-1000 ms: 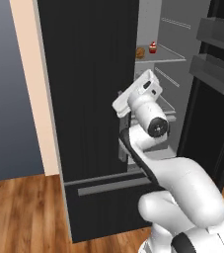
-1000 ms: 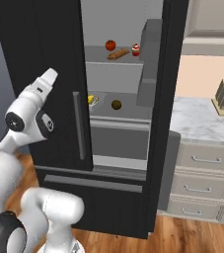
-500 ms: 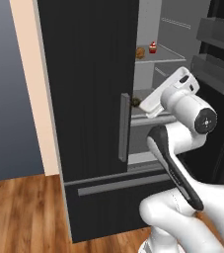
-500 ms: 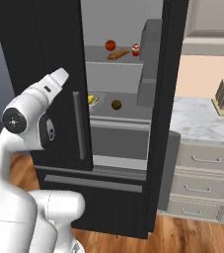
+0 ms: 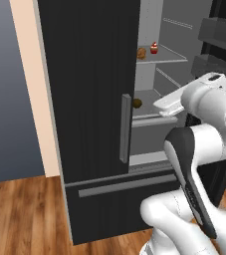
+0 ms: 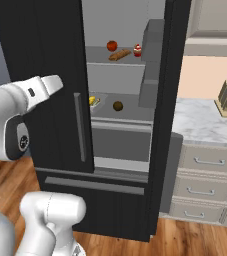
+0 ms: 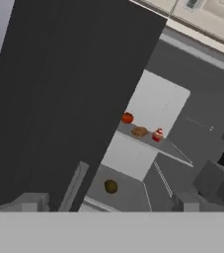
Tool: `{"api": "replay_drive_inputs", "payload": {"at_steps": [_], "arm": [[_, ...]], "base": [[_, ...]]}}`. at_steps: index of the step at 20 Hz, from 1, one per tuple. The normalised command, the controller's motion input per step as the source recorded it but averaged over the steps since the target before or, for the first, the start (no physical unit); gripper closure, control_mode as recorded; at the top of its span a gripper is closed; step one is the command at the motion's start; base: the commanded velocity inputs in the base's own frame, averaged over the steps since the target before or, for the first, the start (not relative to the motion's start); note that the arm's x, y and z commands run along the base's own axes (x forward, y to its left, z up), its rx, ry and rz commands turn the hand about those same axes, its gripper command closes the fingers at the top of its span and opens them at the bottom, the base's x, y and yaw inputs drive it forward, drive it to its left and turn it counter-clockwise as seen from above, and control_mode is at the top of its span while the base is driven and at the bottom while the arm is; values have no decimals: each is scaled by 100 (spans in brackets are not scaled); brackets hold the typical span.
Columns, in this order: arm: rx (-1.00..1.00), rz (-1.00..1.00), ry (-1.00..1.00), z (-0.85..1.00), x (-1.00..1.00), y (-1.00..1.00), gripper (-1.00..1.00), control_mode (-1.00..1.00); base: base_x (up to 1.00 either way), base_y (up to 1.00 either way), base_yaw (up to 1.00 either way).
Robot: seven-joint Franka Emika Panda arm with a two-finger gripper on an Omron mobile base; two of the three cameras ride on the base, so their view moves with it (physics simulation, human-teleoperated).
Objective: Place the tupperware on the second highest shelf of the fridge. Make space for the tupperware among the existing items by rearranging them on the shelves if needed. Close the fridge door when finished.
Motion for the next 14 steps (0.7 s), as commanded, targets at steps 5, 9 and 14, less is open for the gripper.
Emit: {"api": "replay_drive_inputs", "payload": {"at_steps": [5,9,14], "arm": [[56,-1,3,2,-91,-24,-100,-100],[47,0,15,21,-88,-32,-100,-100],[53,1,6,6,-98,-65,-100,-100]], "base": [[0,0,0],[0,0,0],[0,0,0]]}}
